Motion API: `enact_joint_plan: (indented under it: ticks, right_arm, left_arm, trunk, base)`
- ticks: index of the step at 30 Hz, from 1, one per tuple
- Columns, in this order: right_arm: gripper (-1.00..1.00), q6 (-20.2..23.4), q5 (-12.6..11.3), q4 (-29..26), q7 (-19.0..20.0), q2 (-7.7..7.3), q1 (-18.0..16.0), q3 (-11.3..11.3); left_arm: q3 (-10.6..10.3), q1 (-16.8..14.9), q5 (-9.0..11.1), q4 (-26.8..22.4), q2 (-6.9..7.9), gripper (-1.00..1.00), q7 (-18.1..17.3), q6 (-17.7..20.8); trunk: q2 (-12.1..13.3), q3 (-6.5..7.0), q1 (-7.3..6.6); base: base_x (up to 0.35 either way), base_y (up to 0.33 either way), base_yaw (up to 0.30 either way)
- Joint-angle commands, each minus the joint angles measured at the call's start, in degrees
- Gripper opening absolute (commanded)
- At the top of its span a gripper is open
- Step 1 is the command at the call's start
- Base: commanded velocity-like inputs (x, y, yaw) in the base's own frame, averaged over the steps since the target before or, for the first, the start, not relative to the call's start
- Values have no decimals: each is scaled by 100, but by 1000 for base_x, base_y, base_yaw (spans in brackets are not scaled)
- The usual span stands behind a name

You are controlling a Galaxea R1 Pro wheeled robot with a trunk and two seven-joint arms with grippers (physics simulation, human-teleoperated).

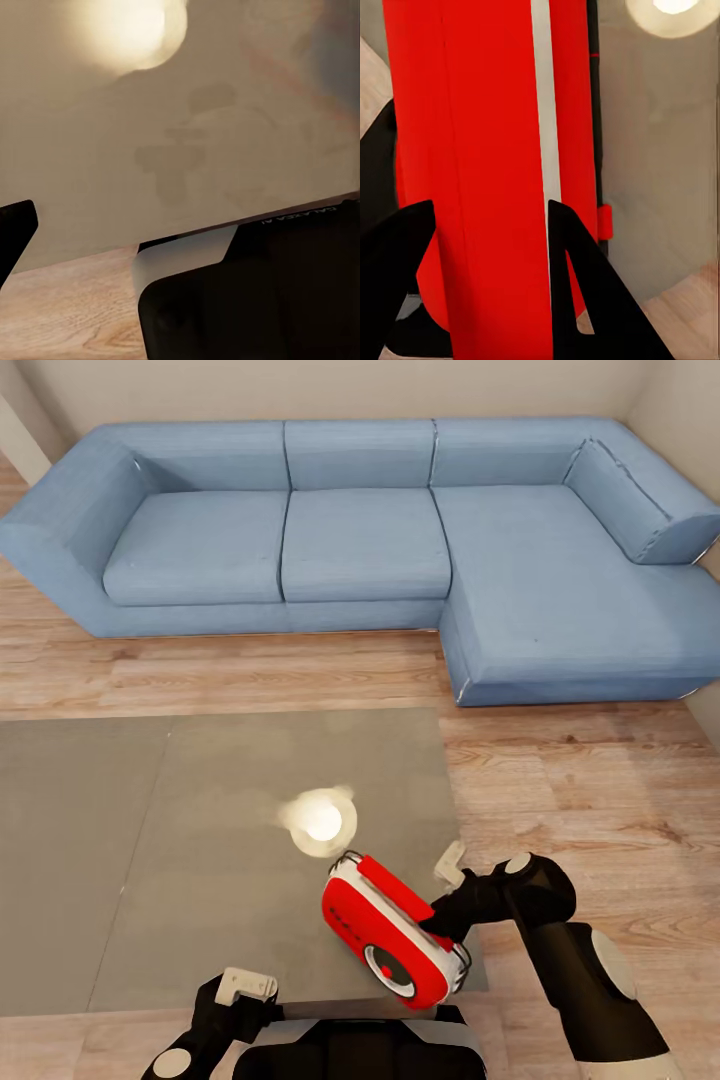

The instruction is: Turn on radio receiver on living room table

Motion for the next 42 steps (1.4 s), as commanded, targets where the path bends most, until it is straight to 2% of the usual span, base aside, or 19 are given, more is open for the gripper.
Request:
enact_joint_plan:
  ticks: [1,2,5,9,17,21,23,26,27,28,32,35,39,42]
  right_arm:
    - [-100,22,-20,0,1,2,-19,-19]
    - [-100,23,-20,0,5,5,-116,-163]
    - [-100,23,-22,0,2,-2,-287,-339]
    - [-100,33,-21,4,2,-8,-518,-383]
    - [-100,493,-21,6,98,-39,-1159,-397]
    - [-100,548,-64,8,168,-25,-1263,-397]
    - [-100,570,-281,7,184,-24,-1285,-397]
    - [-100,839,-1004,9,193,-72,-1298,-385]
    - [-100,900,-1146,12,194,-76,-1299,-382]
    - [-100,939,-1224,15,195,-78,-1300,-381]
    - [-100,970,-1289,17,195,-79,-1300,-381]
    - [-100,982,-1305,18,193,-80,-1301,-389]
    - [-100,988,-1311,18,188,-86,-1301,-395]
    - [-100,987,-1289,21,185,-90,-1301,-391]
  left_arm:
    - [0,0,0,0,0,100,0,0]
    - [0,0,0,0,0,100,0,0]
    - [0,0,0,0,0,100,0,0]
    - [0,0,0,0,0,100,0,0]
    - [0,0,2,-16,0,100,0,0]
    - [-2,0,24,-113,-11,100,-25,3]
    - [-6,0,36,-150,-63,100,-47,2]
    - [-11,-44,43,-178,-234,100,-77,4]
    - [-14,-92,49,-181,-266,100,-82,10]
    - [-16,-132,58,-197,-294,100,-85,17]
    - [-17,-164,85,-340,-432,100,-169,27]
    - [-12,-174,98,-507,-532,100,-381,54]
    - [-9,-250,328,-785,-577,100,-575,93]
    - [-14,-361,782,-925,-581,100,-623,116]
  trunk:
    - [0,0,0]
    - [0,0,0]
    - [0,0,0]
    - [0,0,0]
    - [0,0,0]
    - [0,0,0]
    - [0,0,0]
    - [0,0,0]
    - [0,0,0]
    - [0,0,0]
    - [0,0,0]
    - [0,0,0]
    - [0,0,0]
    - [0,0,0]
  base:
    - [0,0,0]
    - [0,0,0]
    - [0,0,0]
    - [0,0,0]
    - [0,0,0]
    - [0,0,0]
    - [0,0,0]
    - [0,0,0]
    - [0,0,0]
    - [0,0,0]
    - [0,0,0]
    - [0,0,0]
    - [0,0,0]
    - [0,0,0]
